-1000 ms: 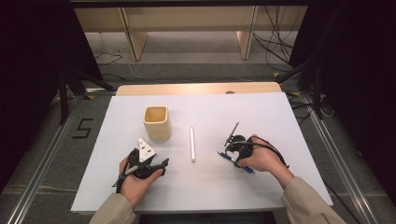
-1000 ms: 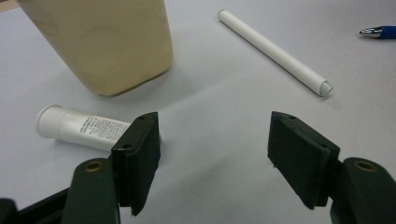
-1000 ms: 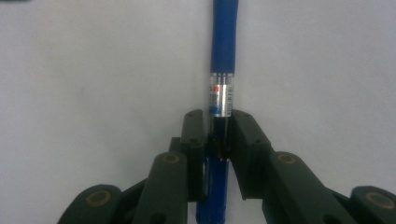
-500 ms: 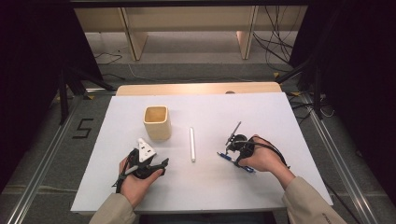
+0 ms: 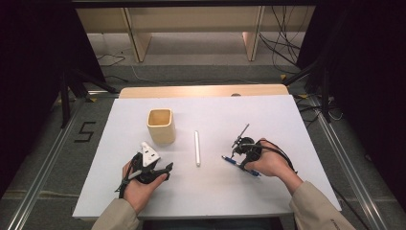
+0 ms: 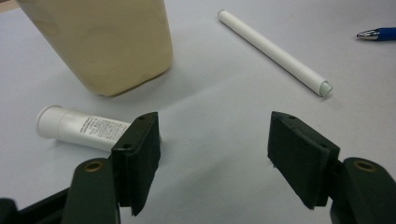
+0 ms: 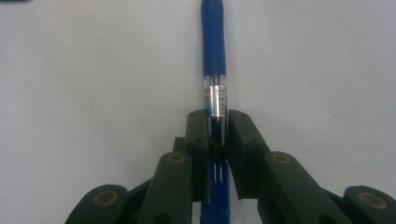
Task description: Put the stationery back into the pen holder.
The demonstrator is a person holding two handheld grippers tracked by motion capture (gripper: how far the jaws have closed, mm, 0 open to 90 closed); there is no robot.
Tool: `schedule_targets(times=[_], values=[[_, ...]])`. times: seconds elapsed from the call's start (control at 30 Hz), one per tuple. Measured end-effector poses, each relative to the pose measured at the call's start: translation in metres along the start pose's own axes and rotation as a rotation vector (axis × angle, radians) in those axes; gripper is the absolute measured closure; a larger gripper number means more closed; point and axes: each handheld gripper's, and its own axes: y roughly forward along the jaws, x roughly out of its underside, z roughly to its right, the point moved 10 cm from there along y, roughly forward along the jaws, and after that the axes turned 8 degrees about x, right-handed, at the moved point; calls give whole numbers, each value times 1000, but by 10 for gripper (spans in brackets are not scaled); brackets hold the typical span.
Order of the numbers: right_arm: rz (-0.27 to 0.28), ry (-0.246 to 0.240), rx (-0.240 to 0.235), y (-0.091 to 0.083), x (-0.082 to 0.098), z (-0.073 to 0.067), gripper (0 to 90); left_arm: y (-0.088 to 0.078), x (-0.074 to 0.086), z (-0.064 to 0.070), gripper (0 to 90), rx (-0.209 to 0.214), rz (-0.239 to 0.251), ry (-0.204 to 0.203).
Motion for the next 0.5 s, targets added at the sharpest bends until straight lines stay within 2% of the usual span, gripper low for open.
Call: schedule_targets(times=[0.13, 0.27, 0.5], values=[[-6, -1, -2, 1, 1, -1, 792, 0, 0, 0, 345, 1, 0, 1], [-8, -32, 11, 4, 0, 0, 790, 0, 0, 0, 345, 0, 0, 2], [-19, -52, 14, 5, 0, 0, 770, 0, 0, 1, 345, 0, -1, 3]])
